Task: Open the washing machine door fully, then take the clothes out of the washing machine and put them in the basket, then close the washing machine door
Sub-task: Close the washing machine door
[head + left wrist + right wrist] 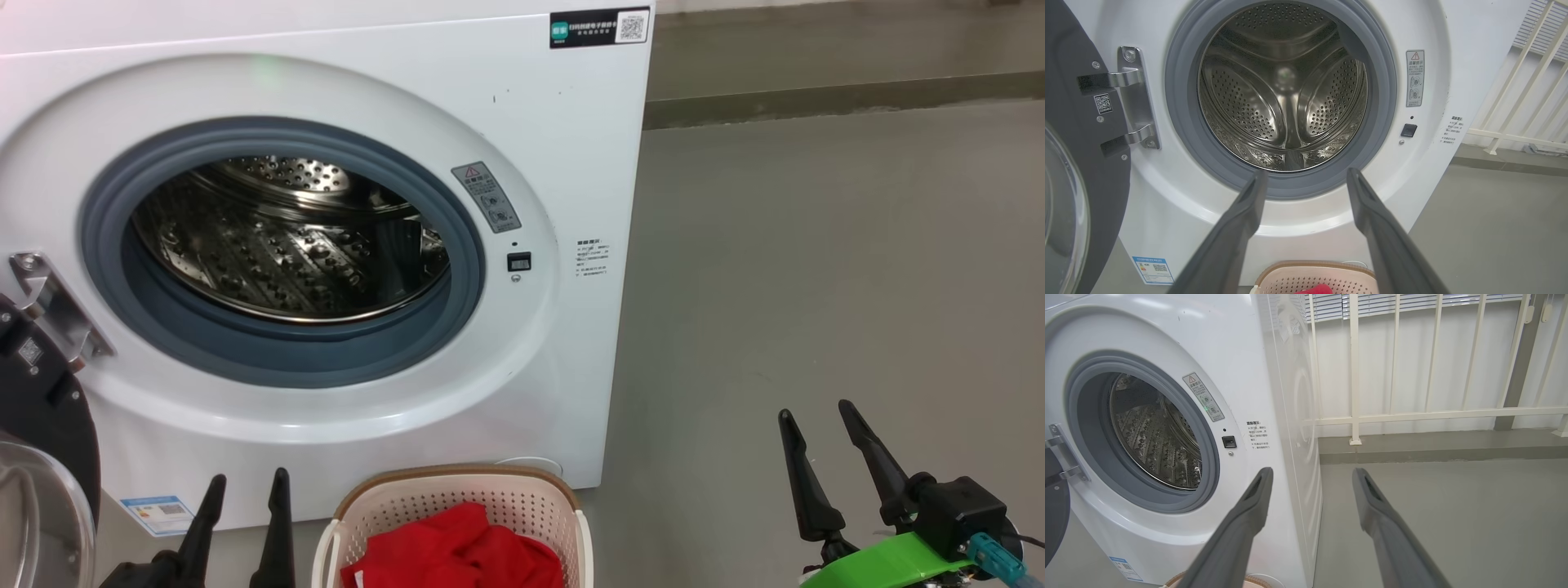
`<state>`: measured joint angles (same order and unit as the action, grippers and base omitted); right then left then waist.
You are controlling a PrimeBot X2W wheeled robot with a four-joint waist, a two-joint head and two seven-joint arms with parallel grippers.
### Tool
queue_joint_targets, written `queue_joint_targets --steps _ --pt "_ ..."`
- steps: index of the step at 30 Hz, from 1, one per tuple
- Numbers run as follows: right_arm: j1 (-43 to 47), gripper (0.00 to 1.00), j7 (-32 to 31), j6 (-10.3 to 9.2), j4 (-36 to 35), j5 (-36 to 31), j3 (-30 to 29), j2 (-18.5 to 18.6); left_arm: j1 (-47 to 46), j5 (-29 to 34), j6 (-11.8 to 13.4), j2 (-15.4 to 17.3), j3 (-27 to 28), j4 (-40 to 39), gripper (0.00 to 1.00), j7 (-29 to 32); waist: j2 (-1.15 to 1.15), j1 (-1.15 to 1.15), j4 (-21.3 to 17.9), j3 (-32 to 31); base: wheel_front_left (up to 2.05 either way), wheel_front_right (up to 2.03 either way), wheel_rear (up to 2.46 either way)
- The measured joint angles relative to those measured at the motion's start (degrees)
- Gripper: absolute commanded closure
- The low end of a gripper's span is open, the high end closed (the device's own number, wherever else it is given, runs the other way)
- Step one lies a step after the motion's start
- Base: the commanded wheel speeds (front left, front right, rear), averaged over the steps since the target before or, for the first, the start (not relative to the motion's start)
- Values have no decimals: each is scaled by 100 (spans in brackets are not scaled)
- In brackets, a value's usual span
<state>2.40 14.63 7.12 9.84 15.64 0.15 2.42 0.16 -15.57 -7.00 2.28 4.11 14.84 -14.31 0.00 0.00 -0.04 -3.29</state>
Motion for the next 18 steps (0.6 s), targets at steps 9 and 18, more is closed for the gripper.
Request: queue_joint_targets --steps 9,18 --pt "0 0 0 -1 0 0 -18 0 0 100 1 -1 82 -85 0 0 0 0 -43 25 -60 60 0" --pt "-2 0 0 0 8 0 -48 -1 0 149 44 -1 102 -85 0 0 0 0 -44 37 -179 179 0"
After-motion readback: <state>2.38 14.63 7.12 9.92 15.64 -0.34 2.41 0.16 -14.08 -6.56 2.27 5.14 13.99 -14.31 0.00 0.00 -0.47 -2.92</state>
